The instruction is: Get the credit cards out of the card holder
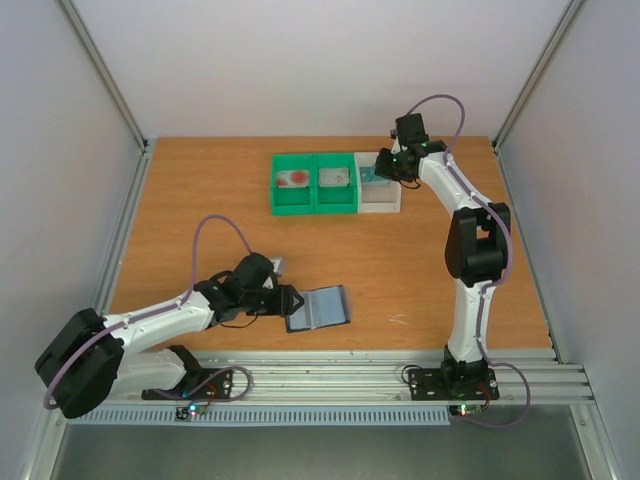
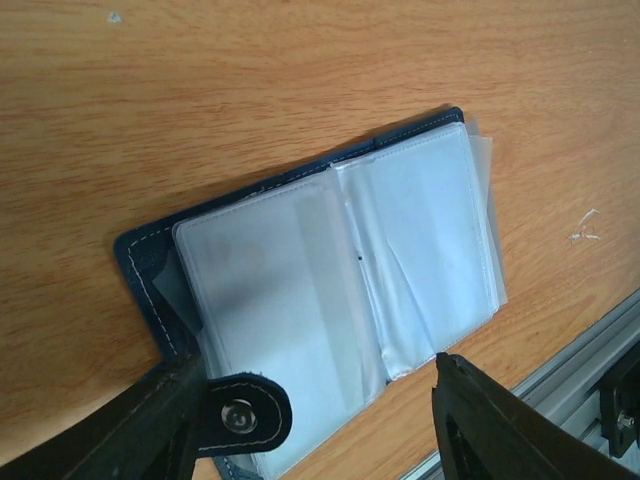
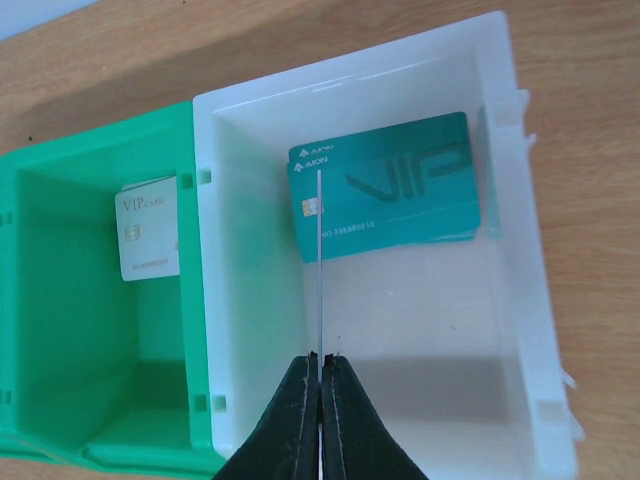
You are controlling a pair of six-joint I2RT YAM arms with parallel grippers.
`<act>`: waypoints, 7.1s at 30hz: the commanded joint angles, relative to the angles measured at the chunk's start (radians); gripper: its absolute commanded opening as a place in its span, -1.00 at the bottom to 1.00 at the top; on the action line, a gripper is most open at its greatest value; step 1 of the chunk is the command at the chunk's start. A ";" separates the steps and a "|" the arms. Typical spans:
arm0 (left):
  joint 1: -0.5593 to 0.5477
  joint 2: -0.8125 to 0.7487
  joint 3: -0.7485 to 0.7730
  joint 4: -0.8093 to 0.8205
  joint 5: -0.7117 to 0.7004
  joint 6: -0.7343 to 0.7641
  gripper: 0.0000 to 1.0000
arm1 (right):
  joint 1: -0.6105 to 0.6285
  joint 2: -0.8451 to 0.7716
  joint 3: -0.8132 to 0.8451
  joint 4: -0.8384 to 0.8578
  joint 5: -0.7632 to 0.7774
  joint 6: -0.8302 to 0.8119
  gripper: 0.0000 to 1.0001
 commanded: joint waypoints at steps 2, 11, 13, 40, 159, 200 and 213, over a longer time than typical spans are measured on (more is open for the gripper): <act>-0.001 -0.026 0.012 0.030 -0.035 0.036 0.28 | -0.008 0.093 0.100 -0.004 -0.095 -0.005 -0.98; 0.001 -0.073 0.022 -0.015 -0.095 0.071 0.29 | -0.028 0.231 0.270 -0.054 -0.181 -0.028 -0.98; 0.001 -0.069 0.021 -0.012 -0.090 0.071 0.29 | -0.034 0.262 0.301 -0.070 -0.187 -0.026 -0.98; 0.001 -0.112 0.070 -0.170 -0.137 0.044 0.31 | -0.034 0.321 0.573 -0.375 -0.003 -0.029 -0.59; -0.001 -0.006 -0.120 0.369 0.149 -0.277 0.18 | 0.502 -0.651 -0.905 0.159 -0.120 0.247 -0.44; 0.001 0.015 -0.091 0.147 -0.001 -0.186 -0.26 | 0.688 -0.509 -0.925 0.253 -0.174 0.331 -0.59; 0.023 0.012 -0.112 0.123 0.003 -0.158 -0.31 | 0.715 -0.425 -0.872 0.281 -0.192 0.357 -0.65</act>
